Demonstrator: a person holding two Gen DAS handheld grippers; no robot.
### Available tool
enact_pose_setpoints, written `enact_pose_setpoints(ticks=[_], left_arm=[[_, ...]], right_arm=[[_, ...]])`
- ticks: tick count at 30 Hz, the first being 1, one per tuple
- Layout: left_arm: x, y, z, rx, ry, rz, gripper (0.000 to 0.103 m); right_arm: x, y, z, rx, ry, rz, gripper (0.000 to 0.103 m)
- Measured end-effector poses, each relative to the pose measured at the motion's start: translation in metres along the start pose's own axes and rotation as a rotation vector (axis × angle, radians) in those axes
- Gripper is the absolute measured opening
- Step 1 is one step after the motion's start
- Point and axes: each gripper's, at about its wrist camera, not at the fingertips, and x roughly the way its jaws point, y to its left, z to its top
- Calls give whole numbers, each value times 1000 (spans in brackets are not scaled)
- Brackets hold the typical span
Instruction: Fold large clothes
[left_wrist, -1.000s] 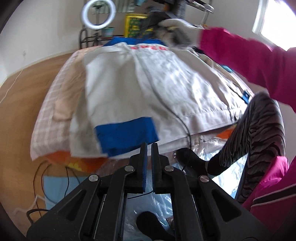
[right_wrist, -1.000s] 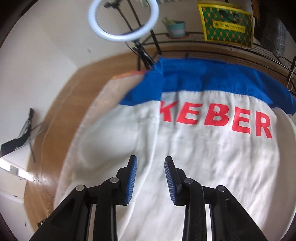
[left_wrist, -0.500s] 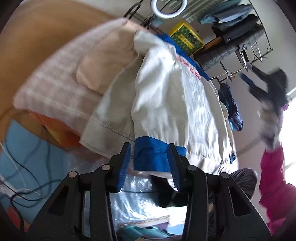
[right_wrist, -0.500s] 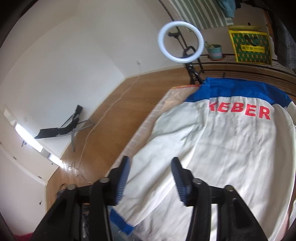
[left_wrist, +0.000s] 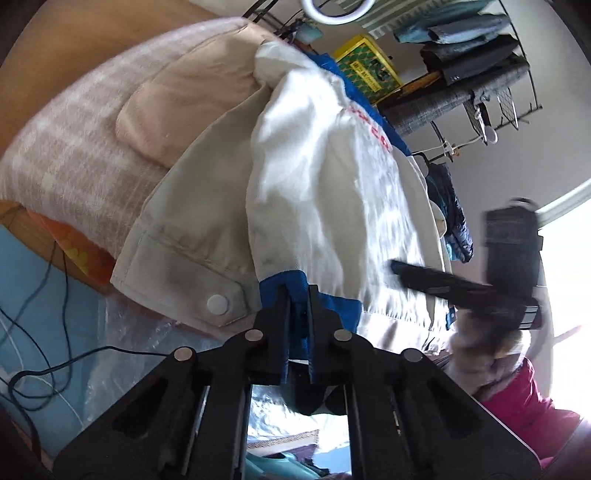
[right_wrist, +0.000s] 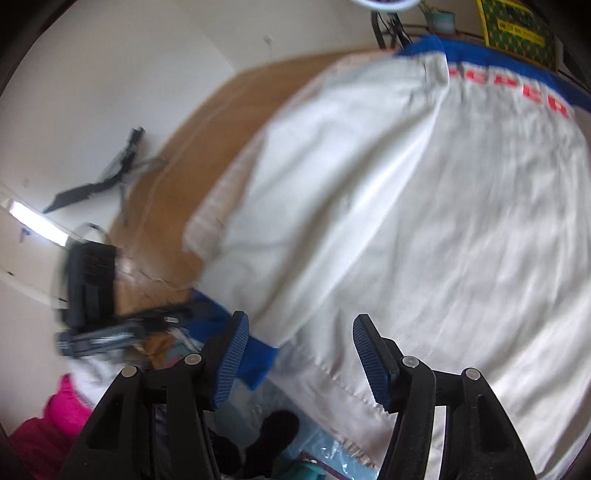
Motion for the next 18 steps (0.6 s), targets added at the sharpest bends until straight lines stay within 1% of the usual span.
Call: enact_pose_setpoints(ticks=[1, 2, 3, 4, 6, 7, 9, 10, 11, 12, 13, 14, 15, 16, 17, 18], left_arm=[[-3, -6, 0, 25, -10, 8, 4], [-6, -11, -1, 46, -19, 11, 4], [-10, -18, -1, 72, -29, 16, 3], [-16, -24, -1, 96, -43, 23, 3], [-35, -36, 0, 125, -86, 22, 2], [-44, -38, 1, 133, -106, 15, 3], [-62, -37, 1, 153, -146, 27, 3], [-63, -31, 1, 157, -147, 54, 3], [-55, -21, 0, 137, -118, 77, 3], [-42, -8, -2, 100, -80, 115, 2], [-33, 1, -5, 86, -54, 145, 2], [-22, 8, -8, 84, -21, 174, 2], [-14, 14, -11, 86, 0, 200, 2], [-10, 17, -13, 83, 11, 201, 2], [-11, 17, -13, 79, 10, 193, 2], [-13, 16, -13, 80, 2, 182, 2]], right_arm=[[14, -4, -2, 15, 18, -10, 58], [23, -7, -4, 36, 31, 2, 53], [33, -11, -5, 64, 52, 59, 31], [40, -11, -5, 86, 72, 131, 14], [34, -7, -4, 112, 60, 221, 3], [27, -3, -3, 108, 46, 236, 2], [8, 4, -3, 91, 2, 303, 1], [2, 6, -4, 84, -17, 333, 1], [1, 6, -6, 84, -23, 338, 1], [8, 5, -9, 80, -4, 317, 1], [16, 4, -11, 67, 22, 268, 0], [28, 2, -16, 42, 51, 186, 0], [38, 1, -18, 26, 79, 127, 0], [46, -2, -21, 17, 118, 97, 2], [47, -3, -22, 11, 132, 88, 3], [44, -2, -21, 1, 125, 83, 5]])
